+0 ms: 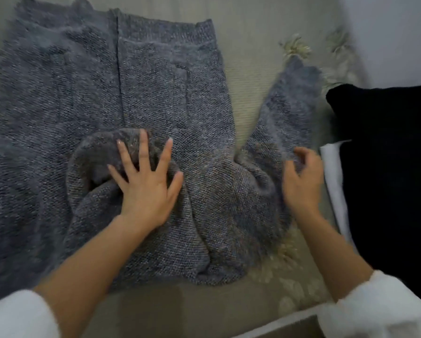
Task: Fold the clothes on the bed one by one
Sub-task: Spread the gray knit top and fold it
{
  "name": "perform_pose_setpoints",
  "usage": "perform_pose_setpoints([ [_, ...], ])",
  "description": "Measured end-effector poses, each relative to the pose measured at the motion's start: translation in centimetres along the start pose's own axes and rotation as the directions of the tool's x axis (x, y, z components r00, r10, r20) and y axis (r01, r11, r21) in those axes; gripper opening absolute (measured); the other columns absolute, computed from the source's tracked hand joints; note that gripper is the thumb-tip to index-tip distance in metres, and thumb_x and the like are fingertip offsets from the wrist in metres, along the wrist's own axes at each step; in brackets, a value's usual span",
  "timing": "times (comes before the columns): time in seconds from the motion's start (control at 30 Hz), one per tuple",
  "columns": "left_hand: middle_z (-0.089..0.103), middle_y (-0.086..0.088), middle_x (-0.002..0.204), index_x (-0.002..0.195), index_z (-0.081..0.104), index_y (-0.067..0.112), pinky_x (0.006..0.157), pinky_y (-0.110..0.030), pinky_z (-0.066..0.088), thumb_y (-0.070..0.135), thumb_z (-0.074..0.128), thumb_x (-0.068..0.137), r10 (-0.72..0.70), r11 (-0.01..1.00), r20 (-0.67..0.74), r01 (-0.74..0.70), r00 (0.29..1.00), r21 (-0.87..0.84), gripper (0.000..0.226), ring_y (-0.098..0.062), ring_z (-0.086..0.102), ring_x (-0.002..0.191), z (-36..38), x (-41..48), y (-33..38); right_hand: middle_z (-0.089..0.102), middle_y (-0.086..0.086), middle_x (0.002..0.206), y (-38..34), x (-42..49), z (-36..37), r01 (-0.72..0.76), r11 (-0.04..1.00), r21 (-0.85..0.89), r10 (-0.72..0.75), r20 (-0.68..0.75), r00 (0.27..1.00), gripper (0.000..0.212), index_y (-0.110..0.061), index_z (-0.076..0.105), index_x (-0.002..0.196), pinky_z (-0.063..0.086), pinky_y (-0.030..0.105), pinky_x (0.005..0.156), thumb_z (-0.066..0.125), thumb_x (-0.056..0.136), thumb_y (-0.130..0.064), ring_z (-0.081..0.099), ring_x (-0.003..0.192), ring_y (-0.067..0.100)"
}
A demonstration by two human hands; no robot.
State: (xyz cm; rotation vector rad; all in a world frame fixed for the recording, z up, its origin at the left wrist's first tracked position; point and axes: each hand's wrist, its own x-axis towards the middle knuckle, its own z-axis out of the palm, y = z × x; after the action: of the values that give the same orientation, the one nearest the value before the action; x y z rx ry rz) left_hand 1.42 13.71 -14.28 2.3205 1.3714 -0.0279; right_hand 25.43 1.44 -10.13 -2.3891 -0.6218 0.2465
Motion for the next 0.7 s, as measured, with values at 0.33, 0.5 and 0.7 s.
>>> perform_pose_setpoints([
  [0.33, -0.042, 0.005, 0.149, 0.146, -0.005, 0.052, 0.100, -0.071, -0.014, 0.083, 0.009, 0.079, -0.091, 0.976, 0.119, 0.065, 0.989, 0.210, 0.075, -0.032, -0.049, 0.127, 4.6, -0.1, 1.2, 0.068, 0.017, 0.112, 2.8, 8.9, 0.1, -0.620, 0.653, 0.435, 0.493, 0.377, 0.784, 0.042, 0.003, 0.059, 0.119, 0.056, 0.036, 0.082, 0.071, 0.082, -0.016, 0.066, 0.101, 0.031],
  [0.5, -0.050, 0.008, 0.142, 0.145, -0.007, 0.053, 0.101, -0.068, -0.018, 0.081, 0.015, 0.078, -0.161, 0.972, 0.205, 0.119, 0.965, 0.203, 0.076, -0.031, -0.053, 0.124, 3.4, 0.0, 1.9, 0.071, 0.009, 0.078, -1.6, 9.4, -4.6, -0.721, 0.232, 0.653, 0.166, 0.704, 0.691, 0.016, -0.008, 0.070, 0.078, 0.058, 0.031, 0.066, 0.056, 0.078, -0.015, 0.070, 0.071, 0.024],
  [0.7, -0.036, 0.007, 0.152, 0.143, -0.019, 0.051, 0.104, -0.055, -0.026, 0.068, 0.010, 0.091, 0.036, 0.999, 0.133, -0.035, 0.990, -0.012, 0.062, -0.027, -0.041, 0.135, 3.4, -4.4, 8.7, 0.055, 0.022, 0.132, -3.1, 3.6, -12.0, -0.436, 0.049, 0.899, 0.137, 0.426, 0.894, 0.043, 0.009, 0.048, 0.132, 0.046, 0.041, 0.102, 0.045, 0.093, -0.009, 0.055, 0.123, 0.034],
])
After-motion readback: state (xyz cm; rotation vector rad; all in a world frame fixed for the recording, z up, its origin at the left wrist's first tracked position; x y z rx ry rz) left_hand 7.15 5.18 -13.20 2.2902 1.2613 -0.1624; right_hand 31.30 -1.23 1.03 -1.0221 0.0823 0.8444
